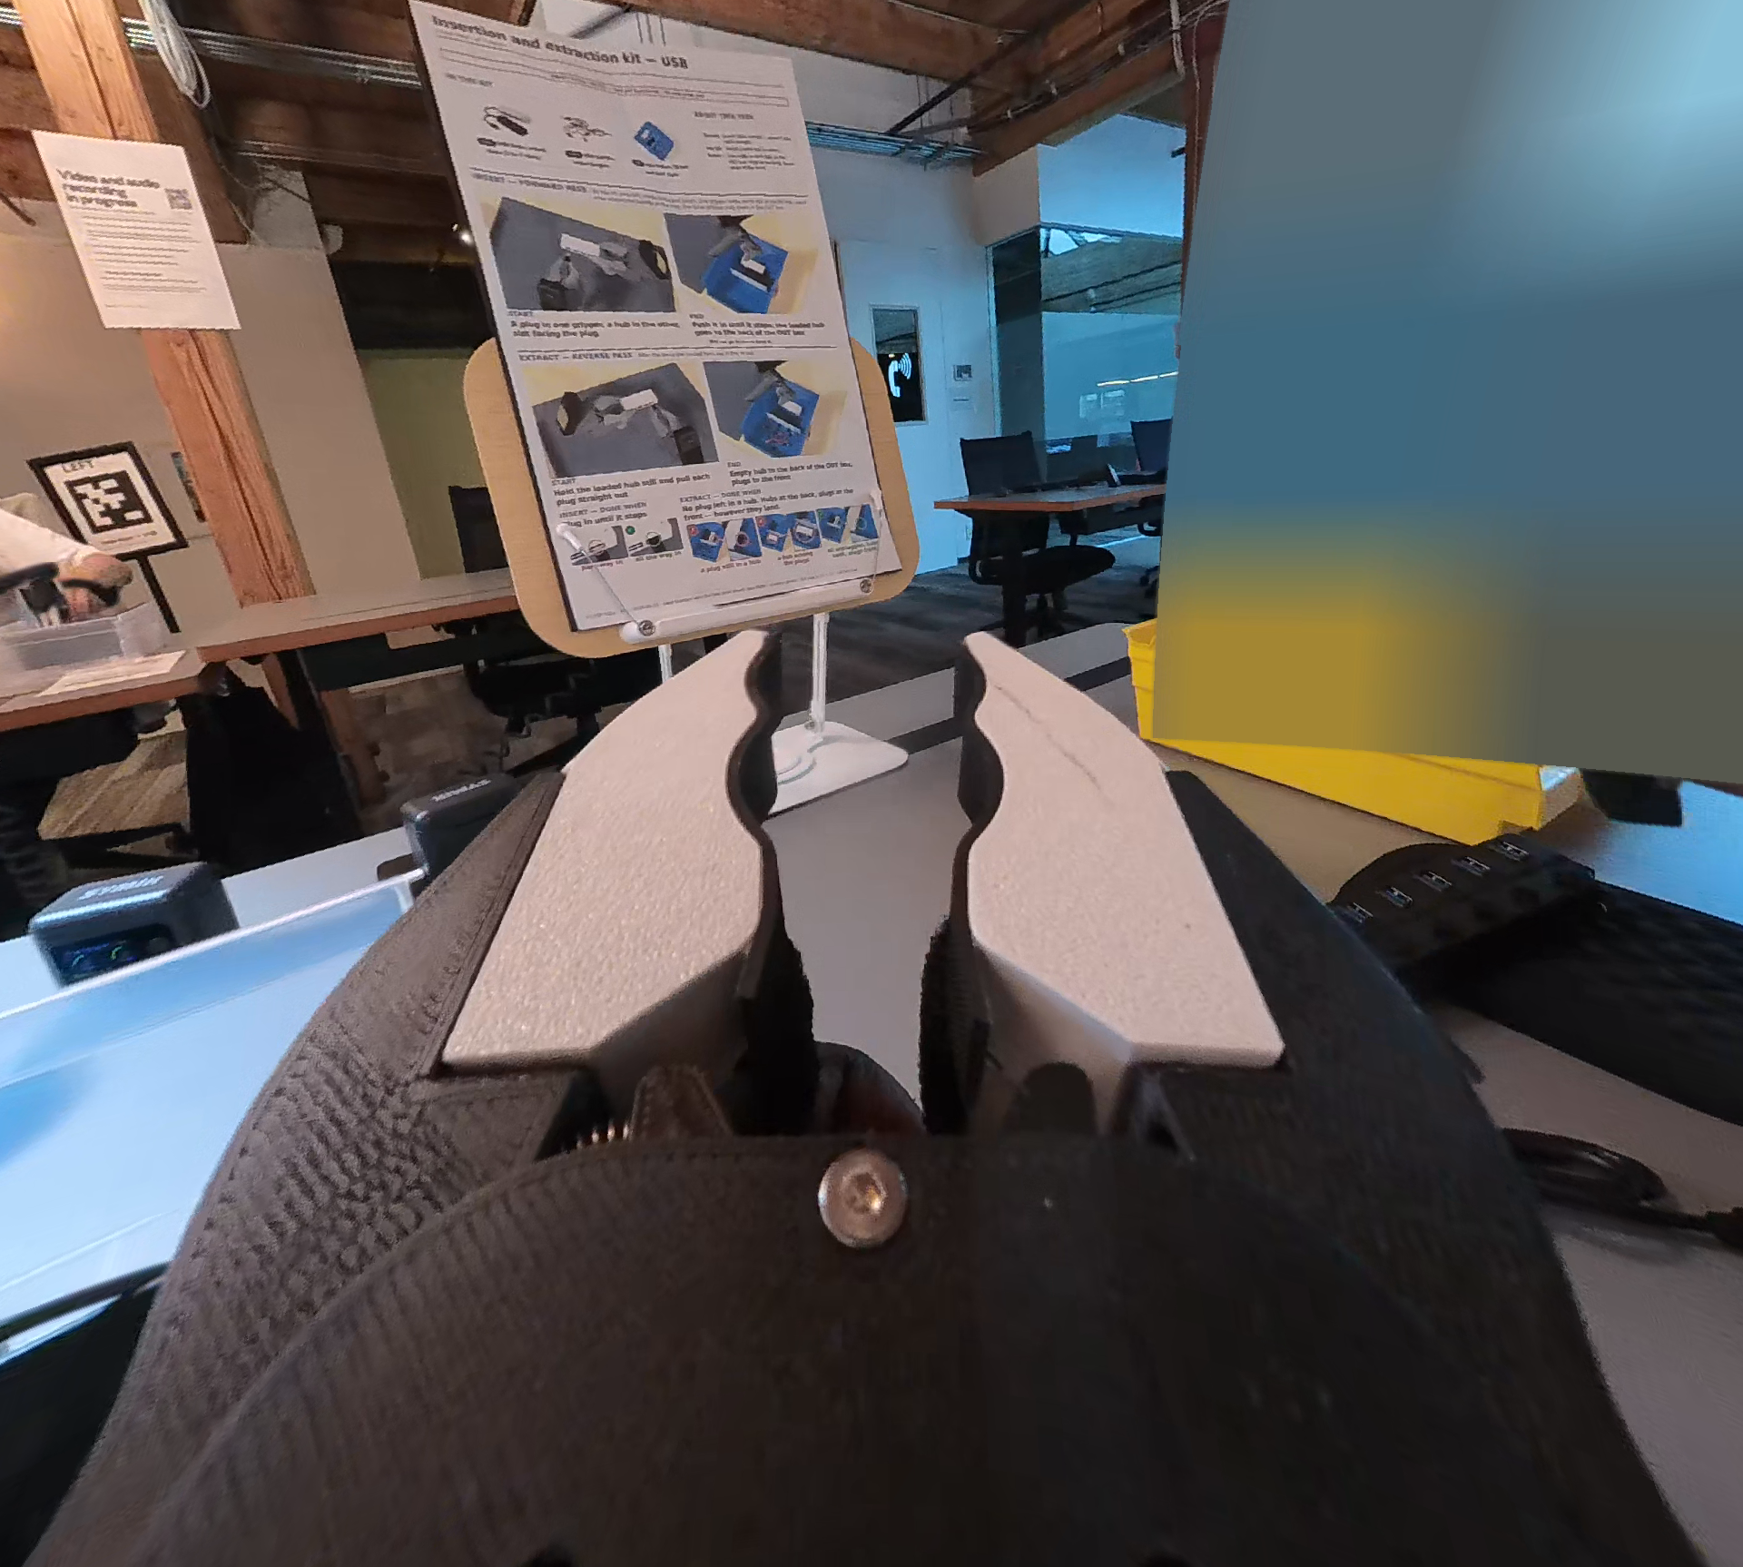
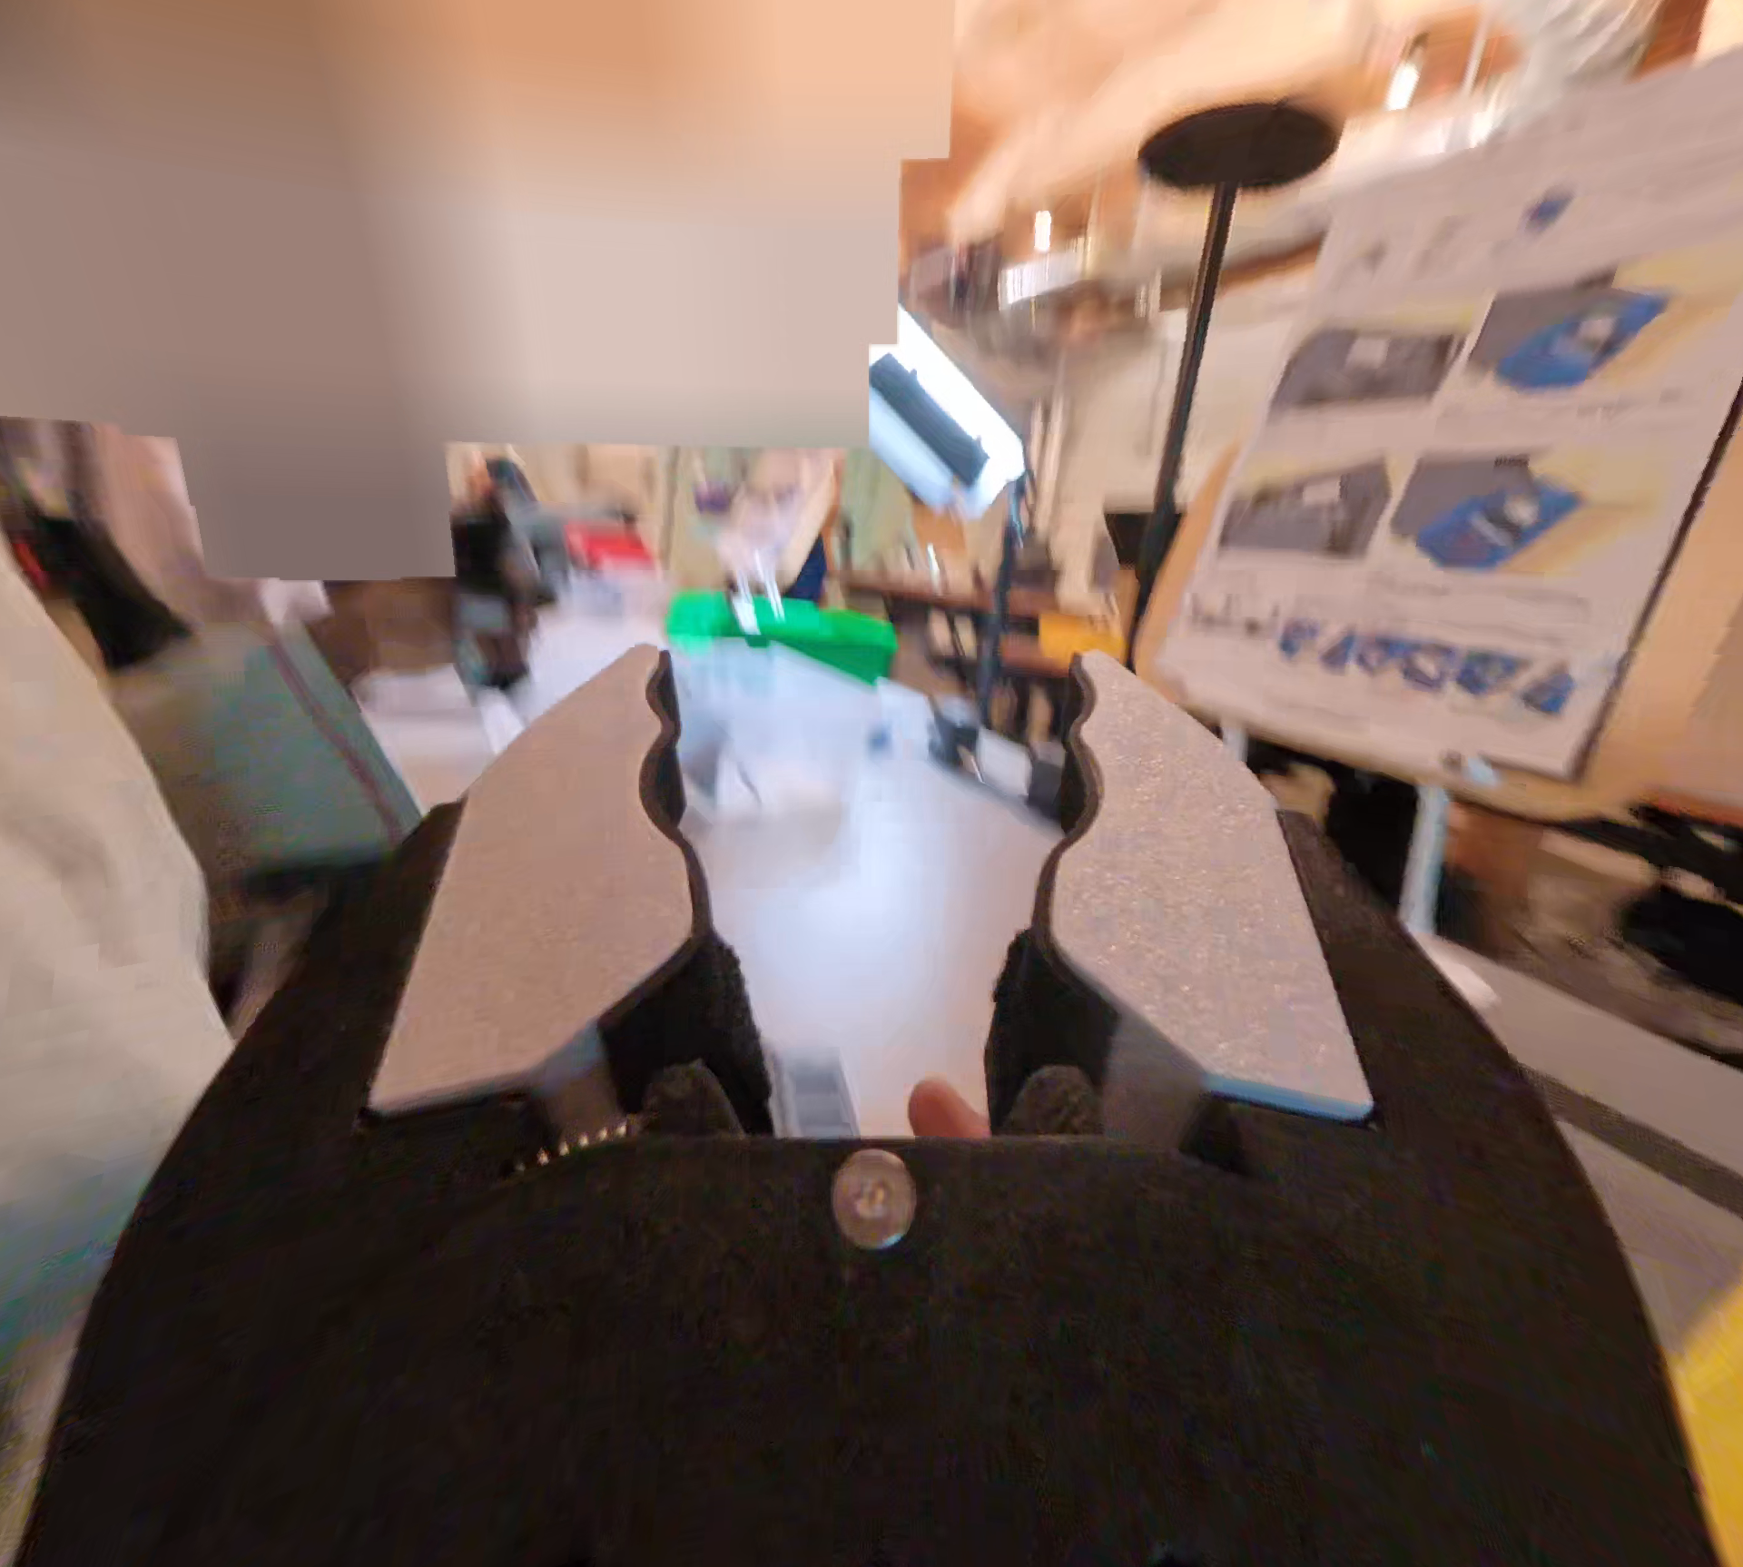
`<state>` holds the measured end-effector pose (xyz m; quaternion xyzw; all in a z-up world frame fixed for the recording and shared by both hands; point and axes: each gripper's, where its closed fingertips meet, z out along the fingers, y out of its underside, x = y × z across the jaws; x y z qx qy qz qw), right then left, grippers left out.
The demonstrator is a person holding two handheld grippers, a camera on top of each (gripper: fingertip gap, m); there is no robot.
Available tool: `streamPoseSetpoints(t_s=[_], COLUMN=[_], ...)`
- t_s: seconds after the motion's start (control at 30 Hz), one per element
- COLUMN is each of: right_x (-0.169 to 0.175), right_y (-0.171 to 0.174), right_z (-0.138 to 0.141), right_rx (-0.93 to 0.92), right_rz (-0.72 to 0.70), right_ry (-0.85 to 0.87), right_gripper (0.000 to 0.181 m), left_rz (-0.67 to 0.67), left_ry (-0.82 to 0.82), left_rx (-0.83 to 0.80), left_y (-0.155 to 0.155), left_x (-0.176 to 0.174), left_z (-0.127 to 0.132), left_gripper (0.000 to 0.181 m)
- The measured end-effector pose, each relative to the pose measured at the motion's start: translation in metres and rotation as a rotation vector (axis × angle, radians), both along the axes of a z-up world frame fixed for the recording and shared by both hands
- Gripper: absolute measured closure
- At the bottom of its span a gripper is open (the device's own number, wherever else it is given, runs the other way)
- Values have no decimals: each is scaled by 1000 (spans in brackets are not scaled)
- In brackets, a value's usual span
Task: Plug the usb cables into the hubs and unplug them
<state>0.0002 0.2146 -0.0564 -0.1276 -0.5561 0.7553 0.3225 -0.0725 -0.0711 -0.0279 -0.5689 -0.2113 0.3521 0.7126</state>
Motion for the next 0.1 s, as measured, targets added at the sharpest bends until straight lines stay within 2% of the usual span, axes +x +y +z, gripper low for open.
streamPoseSetpoints(t_s=[0.1], right_x=[18], right_y=[18], right_z=[37], right_rx=[-348], right_rz=[143], right_ry=[74], right_gripper=[95], left_rz=[12], left_ry=[-5], left_rx=[2], left_y=[-4], left_x=[1], left_z=[-2], left_gripper=[146])
